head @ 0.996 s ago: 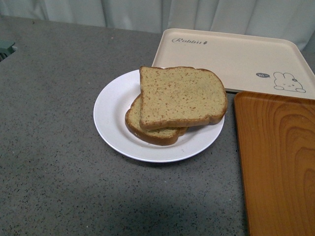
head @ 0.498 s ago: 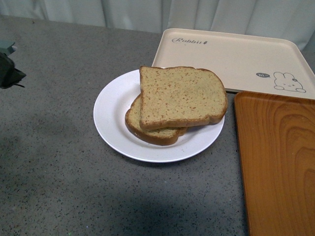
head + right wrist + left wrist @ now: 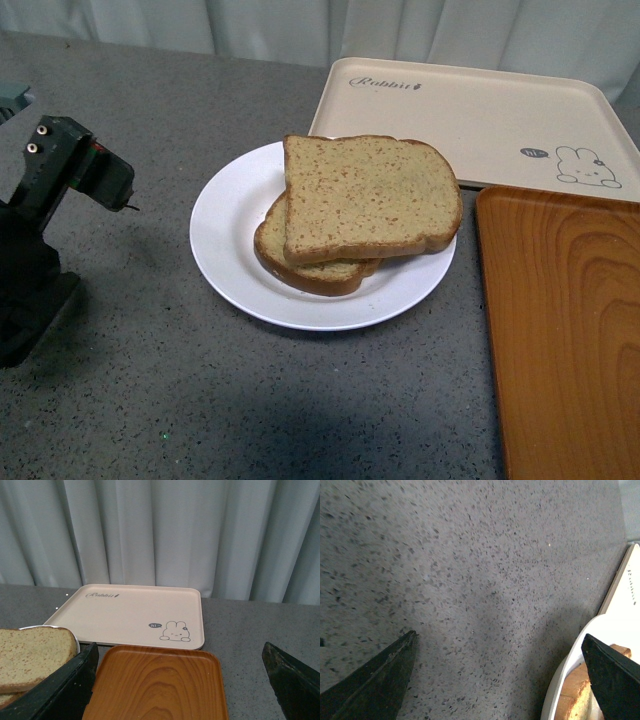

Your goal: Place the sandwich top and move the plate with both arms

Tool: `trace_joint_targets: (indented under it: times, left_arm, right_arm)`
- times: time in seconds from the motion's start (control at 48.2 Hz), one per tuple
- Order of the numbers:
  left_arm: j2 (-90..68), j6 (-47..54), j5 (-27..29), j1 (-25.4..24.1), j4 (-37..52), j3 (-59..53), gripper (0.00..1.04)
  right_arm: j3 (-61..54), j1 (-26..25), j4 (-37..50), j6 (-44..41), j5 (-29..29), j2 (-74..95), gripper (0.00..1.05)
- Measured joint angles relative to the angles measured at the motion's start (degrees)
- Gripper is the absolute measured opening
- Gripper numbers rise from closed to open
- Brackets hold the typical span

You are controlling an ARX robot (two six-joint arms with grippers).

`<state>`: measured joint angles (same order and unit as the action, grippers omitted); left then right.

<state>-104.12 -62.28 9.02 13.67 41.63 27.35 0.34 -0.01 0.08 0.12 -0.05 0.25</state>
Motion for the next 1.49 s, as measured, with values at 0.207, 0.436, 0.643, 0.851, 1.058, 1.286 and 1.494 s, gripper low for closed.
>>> trace_joint_targets:
  times: [0.207,0.436,0.643,0.851,1.058,1.286,1.494]
  left_arm:
    - [-3.6,-2.4,0.4,2.6,0.4,3.8,0.98]
    - [-5.6,-5.8,-0.1,4.6,0.8,6.6,0.98]
    - [-6.1,-10.2,-0.2,5.9,1.2,7.4,0.98]
    - [-5.4,-15.5,-0.2,7.6,1.9,6.6,0.98]
    - [-4.4,-19.2,-0.1,9.8,1.9,6.2,0.98]
    - [-4.4,-24.7,0.6,11.1,4.2,6.1,0.98]
    - [-5.0,-26.6,0.8,12.5,4.9,5.3,0.98]
  right_arm:
    - [0.0,0.0,0.0,0.0,0.0,0.0,0.96]
    - [0.0,0.0,0.0,0.0,0.0,0.0,0.96]
    - [0.0,0.0,0.0,0.0,0.0,0.0,0.96]
    - [0.0,0.0,0.0,0.0,0.0,0.0,0.96]
    - [0.0,0.0,0.0,0.0,0.0,0.0,0.96]
    - [0.0,0.0,0.0,0.0,0.0,0.0,0.96]
    - [0.0,0.0,0.0,0.0,0.0,0.0,0.96]
